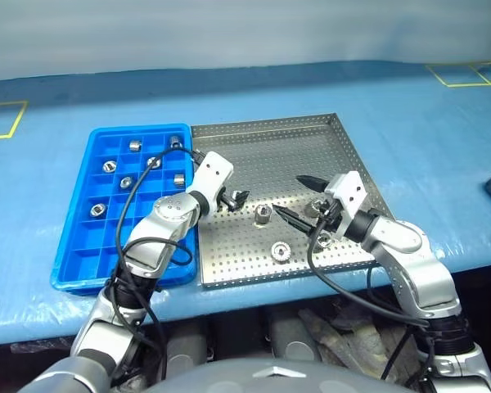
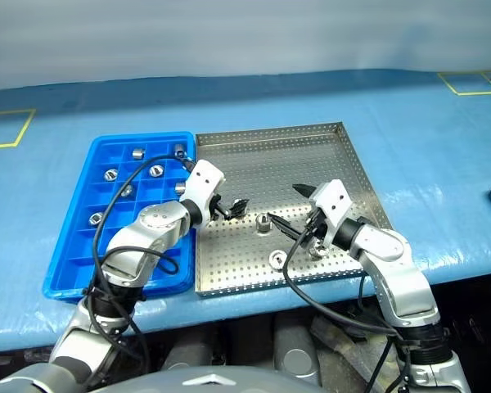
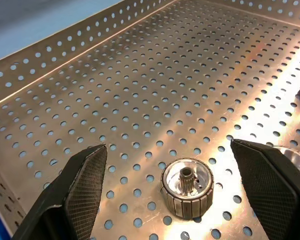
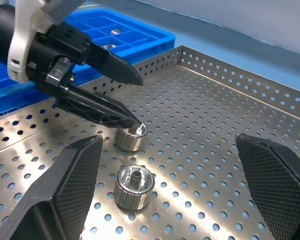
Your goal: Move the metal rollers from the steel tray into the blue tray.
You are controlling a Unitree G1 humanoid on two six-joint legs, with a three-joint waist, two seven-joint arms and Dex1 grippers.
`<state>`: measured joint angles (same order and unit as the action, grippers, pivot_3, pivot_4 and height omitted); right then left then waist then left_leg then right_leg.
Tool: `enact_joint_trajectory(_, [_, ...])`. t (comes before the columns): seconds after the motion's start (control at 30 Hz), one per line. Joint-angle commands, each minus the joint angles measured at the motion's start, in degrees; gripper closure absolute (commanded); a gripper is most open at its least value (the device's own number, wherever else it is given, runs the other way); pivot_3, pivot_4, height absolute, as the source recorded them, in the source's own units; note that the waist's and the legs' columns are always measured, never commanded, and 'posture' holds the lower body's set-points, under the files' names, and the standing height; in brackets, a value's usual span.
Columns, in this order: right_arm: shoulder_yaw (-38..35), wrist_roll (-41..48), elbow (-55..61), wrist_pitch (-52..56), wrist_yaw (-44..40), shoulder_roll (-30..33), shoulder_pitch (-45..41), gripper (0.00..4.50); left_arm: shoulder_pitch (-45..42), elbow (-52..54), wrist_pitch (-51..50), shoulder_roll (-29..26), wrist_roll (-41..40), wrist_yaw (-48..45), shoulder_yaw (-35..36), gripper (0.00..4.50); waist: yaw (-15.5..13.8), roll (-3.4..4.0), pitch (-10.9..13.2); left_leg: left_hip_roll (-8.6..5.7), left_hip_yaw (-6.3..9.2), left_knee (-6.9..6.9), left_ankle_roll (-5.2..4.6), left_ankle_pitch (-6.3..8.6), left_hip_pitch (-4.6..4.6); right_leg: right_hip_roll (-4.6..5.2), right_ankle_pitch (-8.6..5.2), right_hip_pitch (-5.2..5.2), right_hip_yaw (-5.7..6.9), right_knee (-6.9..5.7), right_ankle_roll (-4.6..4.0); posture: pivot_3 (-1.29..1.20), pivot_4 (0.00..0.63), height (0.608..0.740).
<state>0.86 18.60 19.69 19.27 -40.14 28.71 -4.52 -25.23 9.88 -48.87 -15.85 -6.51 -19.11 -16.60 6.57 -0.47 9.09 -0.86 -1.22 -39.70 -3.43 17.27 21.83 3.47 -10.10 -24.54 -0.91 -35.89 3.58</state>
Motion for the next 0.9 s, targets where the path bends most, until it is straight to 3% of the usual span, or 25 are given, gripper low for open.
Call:
enact_joint_trajectory(0.03, [-1.7,0.9,3.0,-0.3,0.7,0.2,0.5,0.00,-1.7,-1.3,1.1,0.5,1.8,-0.2,-1.3,0.21,0.5,0.00,0.0,0.00,0.00,-0.01,-0.01,0.00,0.00,0.00,0.02,0.00,-0.01,0.00,0.03,-0.29,0.150,0.740])
enact_joint_trajectory(0.4, [-1.4,0.9,2.7,-0.6,1.1,-0.1,0.3,0.00,-2.3,-5.0,-0.1,1.3,2.3,-2.9,-3.3,0.21,1.2,0.01,0.0,0.00,0.00,-0.06,0.03,-0.03,-0.02,0.00,0.03,0.00,-0.03,-0.06,0.06,-0.29,0.150,0.740])
enact_joint_trajectory(0.5, [-1.5,0.9,2.6,-0.7,1.2,-0.2,0.3,0.00,-2.5,-6.3,-0.5,1.9,3.0,-1.7,-2.7,0.81,1.2,0.01,0.0,-0.01,0.00,-0.09,0.02,-0.03,-0.02,0.01,0.04,0.01,-0.05,-0.06,0.08,-0.29,0.150,0.740])
enact_joint_trajectory(0.63, [-1.5,0.9,2.7,-0.7,1.4,-0.3,0.4,0.00,-2.6,-6.5,-0.8,1.9,3.0,-1.8,-2.8,2.09,1.2,0.01,0.0,-0.02,-0.01,-0.09,-0.01,-0.01,-0.02,0.01,0.07,0.01,-0.08,-0.03,0.13,-0.29,0.150,0.740])
enact_joint_trajectory(0.73, [-1.4,1.0,2.7,-0.7,1.4,-0.2,0.4,0.00,-2.5,-6.7,-0.8,2.0,2.9,-1.6,-2.7,2.09,1.2,0.01,0.0,-0.02,-0.01,-0.09,-0.01,-0.01,-0.01,0.02,0.08,0.01,-0.09,-0.03,0.13,-0.29,0.150,0.740])
enact_joint_trajectory(0.87, [-1.4,1.0,2.7,-0.7,1.4,-0.2,0.4,0.00,-2.3,-6.6,-0.8,2.1,2.9,-1.4,-2.6,2.81,1.2,0.01,0.0,-0.02,-0.01,-0.09,-0.01,-0.01,-0.02,0.03,0.08,0.01,-0.09,-0.03,0.13,-0.29,0.150,0.740])
enact_joint_trajectory(0.9, [-1.4,1.0,2.7,-0.7,1.4,-0.2,0.4,0.00,-2.3,-6.5,-0.7,2.0,3.0,-1.4,-2.7,2.81,1.2,0.01,0.0,-0.02,-0.01,-0.09,-0.01,-0.01,-0.02,0.03,0.08,0.01,-0.09,-0.03,0.13,-0.29,0.150,0.740])
